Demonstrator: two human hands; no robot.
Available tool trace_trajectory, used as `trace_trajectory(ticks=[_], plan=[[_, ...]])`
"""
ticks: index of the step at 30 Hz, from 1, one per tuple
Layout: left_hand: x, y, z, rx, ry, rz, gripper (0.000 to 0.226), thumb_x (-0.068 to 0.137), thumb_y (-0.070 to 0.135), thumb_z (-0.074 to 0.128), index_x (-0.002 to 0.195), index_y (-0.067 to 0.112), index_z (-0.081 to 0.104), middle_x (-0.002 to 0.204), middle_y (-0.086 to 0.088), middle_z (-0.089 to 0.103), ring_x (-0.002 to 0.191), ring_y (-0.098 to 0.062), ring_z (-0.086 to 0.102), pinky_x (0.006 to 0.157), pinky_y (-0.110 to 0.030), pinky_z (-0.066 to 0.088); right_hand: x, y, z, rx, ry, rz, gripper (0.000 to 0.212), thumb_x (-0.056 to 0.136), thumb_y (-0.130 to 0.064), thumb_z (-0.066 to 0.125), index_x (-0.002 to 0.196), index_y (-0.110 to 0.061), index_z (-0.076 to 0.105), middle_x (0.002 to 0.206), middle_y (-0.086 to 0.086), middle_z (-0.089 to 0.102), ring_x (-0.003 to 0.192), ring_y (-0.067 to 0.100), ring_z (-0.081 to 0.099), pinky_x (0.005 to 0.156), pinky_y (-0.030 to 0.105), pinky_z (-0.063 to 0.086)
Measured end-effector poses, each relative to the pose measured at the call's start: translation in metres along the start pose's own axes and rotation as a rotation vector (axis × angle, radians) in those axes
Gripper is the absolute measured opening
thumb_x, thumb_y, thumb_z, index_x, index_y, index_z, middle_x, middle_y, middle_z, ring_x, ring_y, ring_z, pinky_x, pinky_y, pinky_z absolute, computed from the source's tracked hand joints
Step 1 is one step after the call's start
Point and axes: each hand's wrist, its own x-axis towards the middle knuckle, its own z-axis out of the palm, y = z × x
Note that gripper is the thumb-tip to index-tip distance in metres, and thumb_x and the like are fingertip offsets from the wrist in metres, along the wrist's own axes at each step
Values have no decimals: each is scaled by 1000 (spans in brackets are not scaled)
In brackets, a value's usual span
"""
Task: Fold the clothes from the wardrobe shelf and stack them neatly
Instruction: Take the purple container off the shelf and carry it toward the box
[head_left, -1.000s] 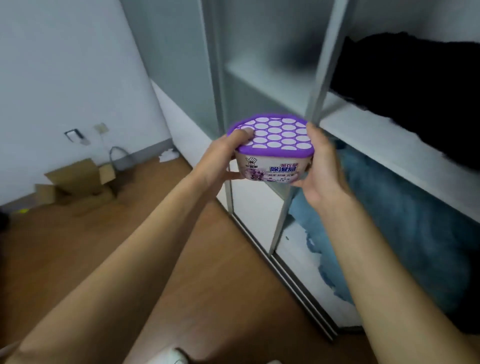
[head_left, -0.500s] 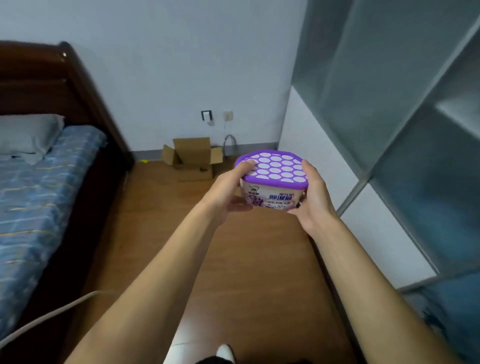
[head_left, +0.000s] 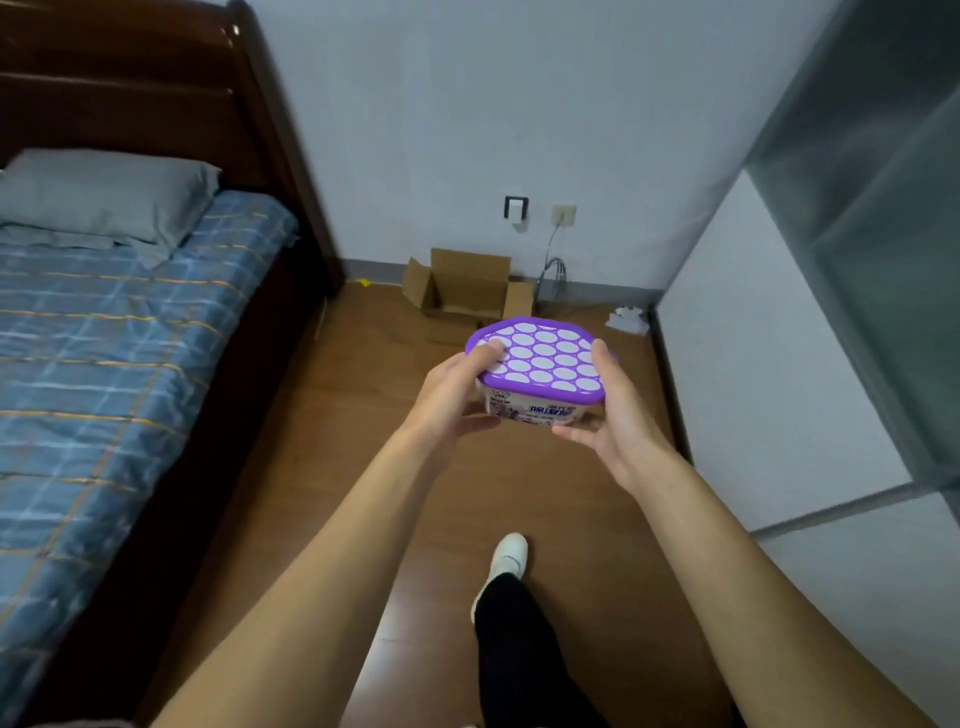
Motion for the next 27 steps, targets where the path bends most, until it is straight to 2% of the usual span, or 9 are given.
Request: trace_trajectory(ticks=[2, 8, 12, 19, 24, 27], plan=[[42, 11, -7, -17, 36, 0, 56, 70, 63, 73, 110, 25, 66, 101, 3, 77, 92, -18, 75, 69, -31, 59, 44, -10, 14, 23, -13, 6, 62, 87, -67, 55, 130, -22, 53, 117, 4, 71, 103, 25, 70, 83, 44, 60], [169, 60, -17, -27, 81, 8, 58, 71, 60, 75, 114, 23, 63, 103, 0, 77, 93, -19, 74, 73, -32, 59, 172, -64, 47, 64, -48, 14, 63, 89, -64, 55, 133, -20, 53, 119, 2, 70, 102, 20, 71, 84, 44, 61], [243, 95, -24, -69, 107, 5, 54, 71, 58, 76, 111, 23, 66, 104, -1, 77, 96, -21, 74, 79, -37, 60, 243, -106, 73, 75, -36, 10, 54, 91, -61, 55, 127, -21, 57, 116, 2, 72, 96, 19, 74, 74, 40, 62], [374, 151, -52, -123, 163, -30, 54, 68, 63, 75, 106, 26, 67, 99, 4, 77, 88, -14, 75, 62, -26, 58, 371, -155, 135, 91, -19, 40, 57, 90, -65, 52, 124, -20, 60, 113, 3, 73, 96, 20, 74, 68, 38, 62], [492, 180, -90, -122, 162, -38, 41, 80, 56, 72, 106, 25, 65, 96, 6, 77, 86, -12, 75, 64, -25, 58, 484, -179, 185, 13, 6, 44, 34, 92, -62, 51, 104, -32, 59, 109, -1, 73, 87, 12, 75, 65, 32, 60], [570, 196, -117, -74, 127, -45, 30, 86, 48, 71, 103, 24, 62, 89, 10, 77, 83, -7, 74, 62, -20, 56, 555, -195, 216, 2, 45, 44, 41, 93, -57, 53, 119, -26, 57, 115, 0, 70, 96, 16, 73, 71, 35, 62]])
